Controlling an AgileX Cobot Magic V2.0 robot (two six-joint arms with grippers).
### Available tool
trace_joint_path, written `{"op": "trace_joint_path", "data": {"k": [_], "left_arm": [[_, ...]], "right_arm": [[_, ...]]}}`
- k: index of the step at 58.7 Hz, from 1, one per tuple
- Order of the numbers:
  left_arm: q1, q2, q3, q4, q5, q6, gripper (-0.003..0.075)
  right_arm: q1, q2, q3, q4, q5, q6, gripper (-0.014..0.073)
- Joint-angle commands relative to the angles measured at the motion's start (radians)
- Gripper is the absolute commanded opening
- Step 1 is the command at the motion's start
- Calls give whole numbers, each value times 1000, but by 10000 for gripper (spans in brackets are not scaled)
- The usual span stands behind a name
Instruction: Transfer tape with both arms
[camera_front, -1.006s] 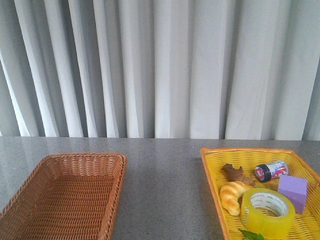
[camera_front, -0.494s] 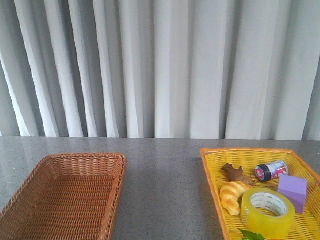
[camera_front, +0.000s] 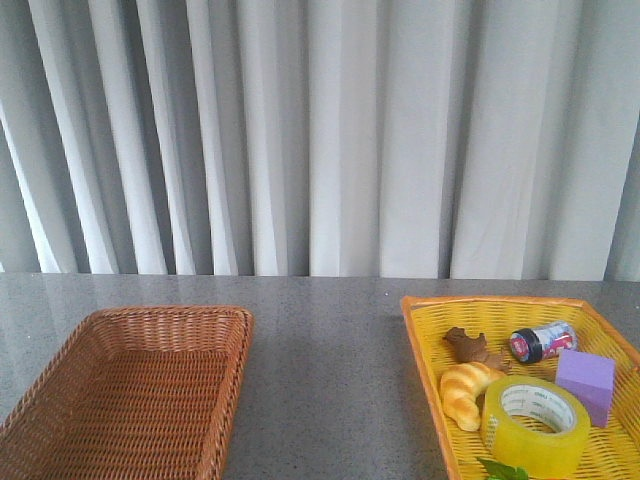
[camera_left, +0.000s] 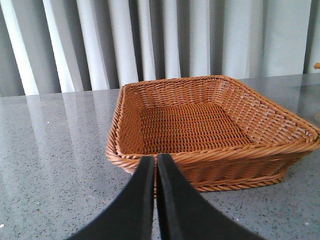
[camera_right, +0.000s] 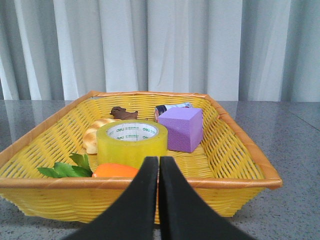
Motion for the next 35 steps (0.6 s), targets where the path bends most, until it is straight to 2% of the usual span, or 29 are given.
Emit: {"op": "trace_joint_path", "data": {"k": [1, 27, 35], "left_arm": [[-2, -14, -8, -14, -81, -2, -6], [-2, -14, -8, -13, -92, -1, -6], [-2, -14, -44, -36, -202, -10, -6]], "right_arm": [[-8, -10, 3, -2, -75, -8, -5], [-8, -10, 3, -2, -76, -8, -5], [-8, -9, -30, 28, -90, 1, -5]]}}
